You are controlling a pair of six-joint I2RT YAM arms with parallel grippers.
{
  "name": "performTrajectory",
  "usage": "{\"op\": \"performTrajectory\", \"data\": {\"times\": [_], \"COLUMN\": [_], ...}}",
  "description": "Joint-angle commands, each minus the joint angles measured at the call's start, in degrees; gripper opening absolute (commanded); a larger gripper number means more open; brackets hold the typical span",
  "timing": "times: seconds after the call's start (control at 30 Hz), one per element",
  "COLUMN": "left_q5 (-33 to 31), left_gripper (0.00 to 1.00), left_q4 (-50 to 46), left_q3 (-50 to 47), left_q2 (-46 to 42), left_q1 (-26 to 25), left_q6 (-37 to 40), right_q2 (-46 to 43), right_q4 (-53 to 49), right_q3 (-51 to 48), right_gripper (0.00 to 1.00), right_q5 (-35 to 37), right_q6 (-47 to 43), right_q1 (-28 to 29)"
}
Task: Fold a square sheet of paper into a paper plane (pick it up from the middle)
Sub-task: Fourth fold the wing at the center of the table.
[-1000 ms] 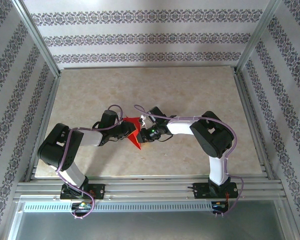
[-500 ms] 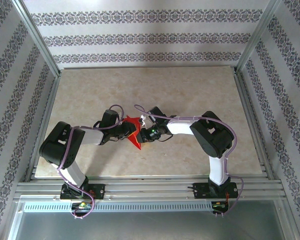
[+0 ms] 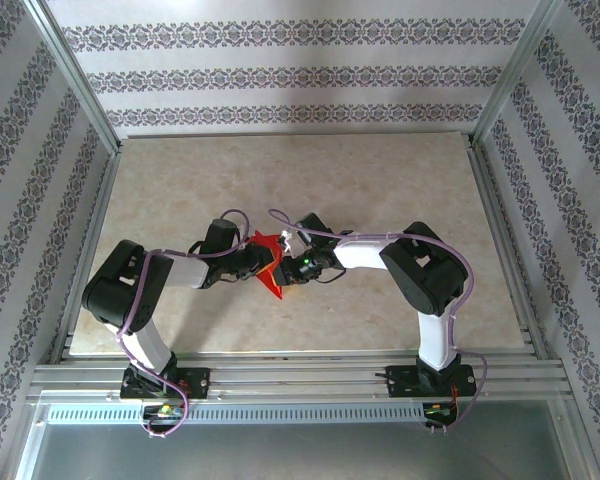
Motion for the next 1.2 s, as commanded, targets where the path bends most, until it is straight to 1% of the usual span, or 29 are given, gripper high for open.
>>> {"op": "performTrajectory", "data": {"times": [0.0, 0.17, 0.37, 0.5, 0.6, 0.7, 0.83, 1.17], "left_q5": [1.05, 0.46, -0.02, 0.10, 0.05, 0.14, 0.02, -0.17], "left_gripper": [0.20, 0.20, 0.20, 0.20, 0.20, 0.19, 0.17, 0.15], "left_q4": [-0.74, -1.99, -2.62, -2.22, -2.15, -2.12, -1.90, -2.12], "left_q3": [1.30, 1.36, 0.83, 0.58, 0.48, 0.37, 0.22, 0.00], "left_q2": [1.19, 1.67, 2.24, 2.64, 2.62, 2.48, 2.46, 2.28], "left_q1": [0.18, 0.17, 0.19, 0.19, 0.17, 0.23, 0.22, 0.19], "left_q6": [1.22, 1.41, 1.41, 1.31, 1.31, 1.31, 1.13, 0.97], "right_q2": [2.40, 0.99, -5.55, -10.85, -12.65, -12.24, -9.02, -2.90], "right_q4": [-2.04, -1.16, 2.03, 4.43, 4.45, 4.70, 6.52, 8.70], "right_q3": [-0.89, -1.12, -4.31, -7.57, -8.00, -7.24, -5.95, -2.12], "right_gripper": [0.24, 0.27, 0.36, 0.37, 0.36, 0.33, 0.26, 0.27], "right_q5": [2.01, 1.31, 1.68, 3.35, 4.71, 6.00, 7.37, 3.56], "right_q6": [0.46, 1.70, 5.18, 7.94, 9.82, 13.08, 18.47, 19.99], "right_q1": [-0.65, -0.98, -2.05, -3.17, -3.29, -2.95, -2.87, -2.87]}}
